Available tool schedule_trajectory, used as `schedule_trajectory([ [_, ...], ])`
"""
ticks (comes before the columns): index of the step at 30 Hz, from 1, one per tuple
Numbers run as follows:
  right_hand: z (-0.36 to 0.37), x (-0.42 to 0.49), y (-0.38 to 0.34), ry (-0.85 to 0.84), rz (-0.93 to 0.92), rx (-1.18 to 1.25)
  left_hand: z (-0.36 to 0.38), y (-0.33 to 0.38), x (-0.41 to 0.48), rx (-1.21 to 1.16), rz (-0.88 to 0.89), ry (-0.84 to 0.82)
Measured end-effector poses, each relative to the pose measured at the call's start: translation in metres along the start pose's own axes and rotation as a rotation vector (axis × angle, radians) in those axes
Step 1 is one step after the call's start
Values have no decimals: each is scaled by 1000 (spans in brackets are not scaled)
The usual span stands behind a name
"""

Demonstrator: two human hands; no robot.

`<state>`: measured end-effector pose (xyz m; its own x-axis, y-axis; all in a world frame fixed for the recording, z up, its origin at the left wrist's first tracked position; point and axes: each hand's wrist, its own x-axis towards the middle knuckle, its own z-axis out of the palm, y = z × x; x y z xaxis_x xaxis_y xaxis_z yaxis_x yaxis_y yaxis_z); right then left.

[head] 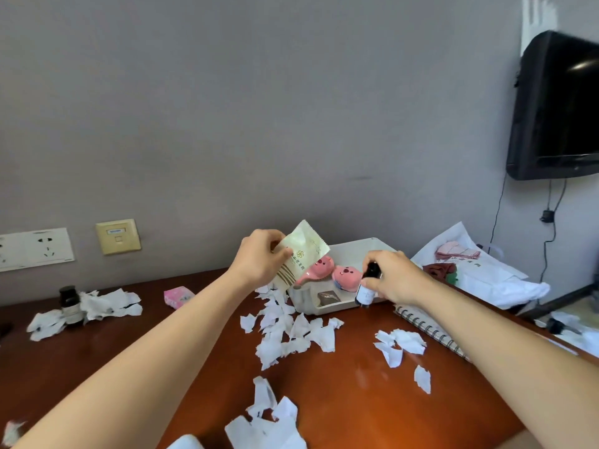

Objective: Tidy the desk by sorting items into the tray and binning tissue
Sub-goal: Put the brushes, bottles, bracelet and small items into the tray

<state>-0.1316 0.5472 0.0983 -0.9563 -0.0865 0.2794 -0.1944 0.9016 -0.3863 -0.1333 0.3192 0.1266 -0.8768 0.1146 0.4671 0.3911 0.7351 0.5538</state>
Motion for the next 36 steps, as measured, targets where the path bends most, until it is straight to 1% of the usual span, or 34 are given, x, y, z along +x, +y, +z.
schedule_trajectory([
  [3, -6, 19, 8, 45, -1, 22, 17, 2, 25, 85, 8, -19],
  [6, 0, 40, 16, 64, 0, 37, 31, -4, 57, 251, 16, -98],
  [10, 17, 66, 24, 10, -20, 15, 54, -16, 86, 356, -9, -213],
  [13, 29, 83, 29, -56, -32, -29, 79, -31, 103, 389, -36, -278],
  [19, 44, 96, 31, -137, -43, -12, 113, -49, 127, 374, -78, -306],
  [25, 54, 98, 32, -167, -70, 21, 137, -65, 131, 465, -73, -355],
  [30, 57, 101, 33, -161, -55, 54, 143, -66, 127, 530, -22, -353],
  [36, 57, 98, 31, -185, -48, 48, 133, -57, 119, 663, 22, -419],
])
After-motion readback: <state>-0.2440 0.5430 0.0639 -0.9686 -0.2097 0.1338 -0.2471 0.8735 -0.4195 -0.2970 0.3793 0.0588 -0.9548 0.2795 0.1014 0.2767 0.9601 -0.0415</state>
